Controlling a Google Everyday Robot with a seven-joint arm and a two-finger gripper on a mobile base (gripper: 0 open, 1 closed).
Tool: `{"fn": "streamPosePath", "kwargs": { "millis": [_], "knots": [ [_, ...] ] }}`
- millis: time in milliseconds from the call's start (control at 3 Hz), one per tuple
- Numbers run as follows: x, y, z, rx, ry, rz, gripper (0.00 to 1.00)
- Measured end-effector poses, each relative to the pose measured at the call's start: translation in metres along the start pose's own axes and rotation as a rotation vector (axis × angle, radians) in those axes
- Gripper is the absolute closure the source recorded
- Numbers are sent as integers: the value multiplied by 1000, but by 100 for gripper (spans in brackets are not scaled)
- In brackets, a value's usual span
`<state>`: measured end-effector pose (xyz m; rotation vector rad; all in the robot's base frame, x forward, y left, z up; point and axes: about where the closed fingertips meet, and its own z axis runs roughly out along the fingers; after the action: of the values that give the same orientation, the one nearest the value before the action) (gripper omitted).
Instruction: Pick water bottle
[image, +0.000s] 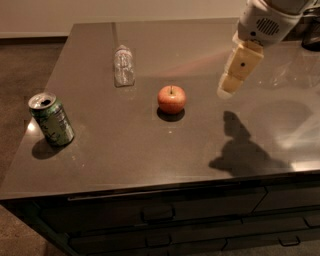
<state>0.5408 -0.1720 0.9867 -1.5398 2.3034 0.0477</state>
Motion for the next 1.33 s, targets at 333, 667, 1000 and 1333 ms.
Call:
{"fn": "streamPosePath", "kwargs": {
  "millis": [333,667,1000,1333],
  "knots": [
    [-42,-25,26,-14,-36,42,0],
    [-90,-43,55,-22,-52,77,0],
    [-140,-57,90,-33,-48,118,0],
    [-179,-75,123,-20,-31,190,0]
  ]
}}
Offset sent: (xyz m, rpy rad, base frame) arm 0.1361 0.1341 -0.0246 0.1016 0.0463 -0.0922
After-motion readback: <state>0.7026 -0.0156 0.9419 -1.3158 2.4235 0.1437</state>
